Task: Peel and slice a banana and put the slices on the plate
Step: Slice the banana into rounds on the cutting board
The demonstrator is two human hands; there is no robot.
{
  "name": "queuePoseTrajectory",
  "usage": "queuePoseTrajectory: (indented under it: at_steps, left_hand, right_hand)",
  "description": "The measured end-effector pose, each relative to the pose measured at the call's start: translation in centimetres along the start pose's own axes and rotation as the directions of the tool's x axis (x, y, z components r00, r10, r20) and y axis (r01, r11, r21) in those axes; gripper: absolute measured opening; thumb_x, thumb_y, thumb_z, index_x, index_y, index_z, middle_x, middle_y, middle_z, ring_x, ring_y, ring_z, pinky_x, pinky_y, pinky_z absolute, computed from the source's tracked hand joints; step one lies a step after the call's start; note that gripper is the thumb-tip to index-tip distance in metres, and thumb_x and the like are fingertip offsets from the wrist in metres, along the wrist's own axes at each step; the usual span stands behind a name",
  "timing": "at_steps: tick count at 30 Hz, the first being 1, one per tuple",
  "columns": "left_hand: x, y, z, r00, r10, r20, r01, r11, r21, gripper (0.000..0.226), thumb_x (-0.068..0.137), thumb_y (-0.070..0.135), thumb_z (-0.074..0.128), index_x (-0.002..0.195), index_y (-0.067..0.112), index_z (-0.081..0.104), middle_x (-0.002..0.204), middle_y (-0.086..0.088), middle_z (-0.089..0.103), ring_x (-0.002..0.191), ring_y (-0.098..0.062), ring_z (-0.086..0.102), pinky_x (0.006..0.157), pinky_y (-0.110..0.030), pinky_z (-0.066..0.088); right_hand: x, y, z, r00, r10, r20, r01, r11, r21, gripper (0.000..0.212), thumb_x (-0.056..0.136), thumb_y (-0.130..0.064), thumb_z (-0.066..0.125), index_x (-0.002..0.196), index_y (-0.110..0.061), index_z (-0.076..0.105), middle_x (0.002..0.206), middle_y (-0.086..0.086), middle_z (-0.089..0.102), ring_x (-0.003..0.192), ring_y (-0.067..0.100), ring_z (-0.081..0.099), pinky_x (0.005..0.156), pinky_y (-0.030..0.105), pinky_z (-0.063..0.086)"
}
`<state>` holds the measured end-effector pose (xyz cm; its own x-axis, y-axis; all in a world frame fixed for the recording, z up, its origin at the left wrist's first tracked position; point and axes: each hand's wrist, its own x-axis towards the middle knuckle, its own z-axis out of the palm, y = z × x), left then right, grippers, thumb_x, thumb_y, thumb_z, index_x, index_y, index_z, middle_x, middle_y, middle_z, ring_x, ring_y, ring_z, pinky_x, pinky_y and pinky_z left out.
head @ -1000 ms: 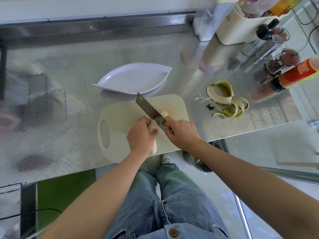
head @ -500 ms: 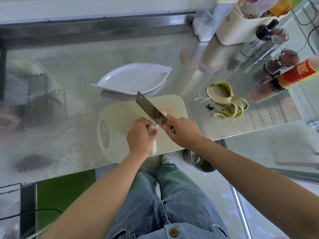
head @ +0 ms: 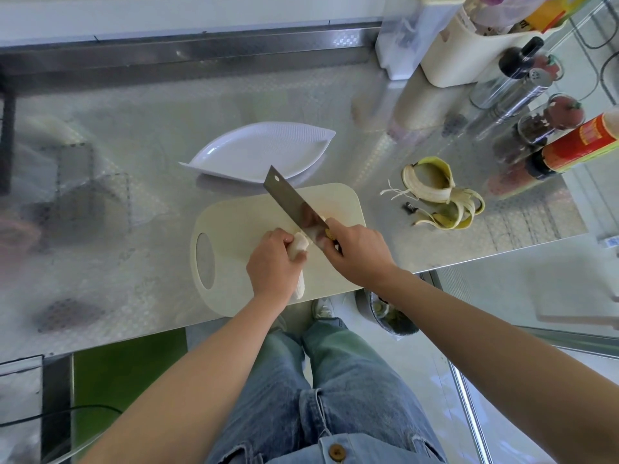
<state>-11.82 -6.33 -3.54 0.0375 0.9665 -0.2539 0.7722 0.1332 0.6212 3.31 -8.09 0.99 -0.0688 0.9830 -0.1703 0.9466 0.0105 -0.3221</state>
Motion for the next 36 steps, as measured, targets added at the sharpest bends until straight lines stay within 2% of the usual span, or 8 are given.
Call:
queuePoseTrajectory:
  at_steps: [3, 7, 11, 15, 21, 25, 30, 36]
  left_hand:
    - [0.1, 0.0, 0.0, 1.000, -0.002, -0.001, 0.002, 1.000, 0.011, 0.019, 0.080, 0.030, 0.069, 0.094, 0.019, 0.061, 0.095, 0.004, 0.061, 0.076, -0.013, 0.051, 0.063, -0.026, 0.034]
    - [0.0, 0.0, 0.0, 1.000, 0.002, 0.005, -0.002, 1.000, 0.008, 0.019, 0.080, 0.031, 0.070, 0.094, 0.020, 0.061, 0.095, 0.005, 0.061, 0.079, -0.016, 0.057, 0.063, -0.026, 0.034]
    - [0.0, -0.1, 0.0, 1.000, 0.008, 0.009, -0.008, 1.000, 0.002, 0.021, 0.079, 0.032, 0.071, 0.095, 0.020, 0.062, 0.096, 0.005, 0.061, 0.082, -0.018, 0.059, 0.064, -0.026, 0.034]
    - [0.0, 0.0, -0.1, 1.000, 0.002, 0.015, -0.002, 1.000, 0.002, 0.024, 0.079, 0.033, 0.072, 0.097, 0.020, 0.062, 0.097, 0.005, 0.061, 0.084, -0.018, 0.059, 0.065, -0.026, 0.035]
    - [0.0, 0.0, -0.1, 1.000, -0.005, 0.014, 0.005, 1.000, -0.016, 0.023, 0.079, 0.034, 0.072, 0.095, 0.020, 0.062, 0.094, 0.005, 0.061, 0.078, -0.016, 0.056, 0.063, -0.027, 0.035]
    - [0.0, 0.0, -0.1, 1.000, 0.002, 0.011, -0.002, 1.000, -0.009, 0.024, 0.079, 0.034, 0.073, 0.095, 0.020, 0.062, 0.094, 0.005, 0.060, 0.076, -0.016, 0.054, 0.062, -0.027, 0.036]
    - [-0.1, 0.0, 0.0, 1.000, 0.020, -0.017, -0.019, 1.000, 0.022, 0.020, 0.079, 0.030, 0.070, 0.093, 0.019, 0.061, 0.091, 0.003, 0.056, 0.075, -0.018, 0.054, 0.059, -0.026, 0.033]
    - [-0.1, -0.1, -0.1, 1.000, 0.009, -0.009, -0.009, 1.000, 0.007, 0.021, 0.078, 0.030, 0.071, 0.095, 0.021, 0.062, 0.090, 0.004, 0.053, 0.072, -0.015, 0.049, 0.061, -0.027, 0.034]
  right_hand:
    - [0.1, -0.1, -0.4, 0.999, -0.025, 0.022, 0.025, 0.999, -0.028, 0.015, 0.096, -0.029, 0.042, 0.091, -0.015, 0.044, 0.060, 0.004, 0.048, 0.053, 0.028, 0.042, 0.048, 0.027, 0.022]
    - [-0.1, -0.1, -0.3, 0.997, -0.020, 0.068, 0.023, 0.999, -0.042, 0.020, 0.097, -0.031, 0.039, 0.097, -0.013, 0.048, 0.063, 0.005, 0.049, 0.054, 0.027, 0.045, 0.050, 0.027, 0.028]
    - [-0.2, -0.5, -0.4, 0.994, -0.010, 0.105, 0.017, 0.997, -0.070, 0.013, 0.096, -0.027, 0.038, 0.088, -0.017, 0.038, 0.063, 0.003, 0.045, 0.052, 0.025, 0.041, 0.050, 0.027, 0.026]
    - [-0.3, -0.6, 0.0, 0.990, 0.011, 0.141, -0.003, 0.998, -0.062, 0.015, 0.096, -0.025, 0.037, 0.096, -0.012, 0.046, 0.066, 0.004, 0.047, 0.055, 0.026, 0.039, 0.048, 0.028, 0.021]
    - [0.0, -0.4, 1.4, 0.984, 0.035, 0.172, -0.026, 0.998, -0.056, 0.024, 0.099, -0.031, 0.034, 0.100, -0.011, 0.047, 0.068, 0.005, 0.049, 0.059, 0.026, 0.048, 0.056, 0.029, 0.035]
    - [-0.2, -0.1, 1.4, 0.989, 0.040, 0.141, -0.033, 0.998, -0.056, 0.026, 0.099, -0.034, 0.034, 0.101, -0.012, 0.048, 0.068, 0.006, 0.051, 0.061, 0.030, 0.052, 0.055, 0.031, 0.039]
    - [-0.4, -0.2, -0.2, 0.999, 0.021, 0.035, -0.020, 1.000, -0.019, 0.016, 0.097, -0.029, 0.040, 0.100, -0.014, 0.047, 0.063, 0.002, 0.045, 0.054, 0.027, 0.041, 0.045, 0.024, 0.018]
    - [-0.1, -0.3, -0.1, 0.997, -0.012, 0.077, 0.017, 0.997, -0.070, 0.025, 0.096, -0.030, 0.039, 0.109, -0.011, 0.050, 0.064, 0.004, 0.046, 0.060, 0.032, 0.049, 0.055, 0.029, 0.029]
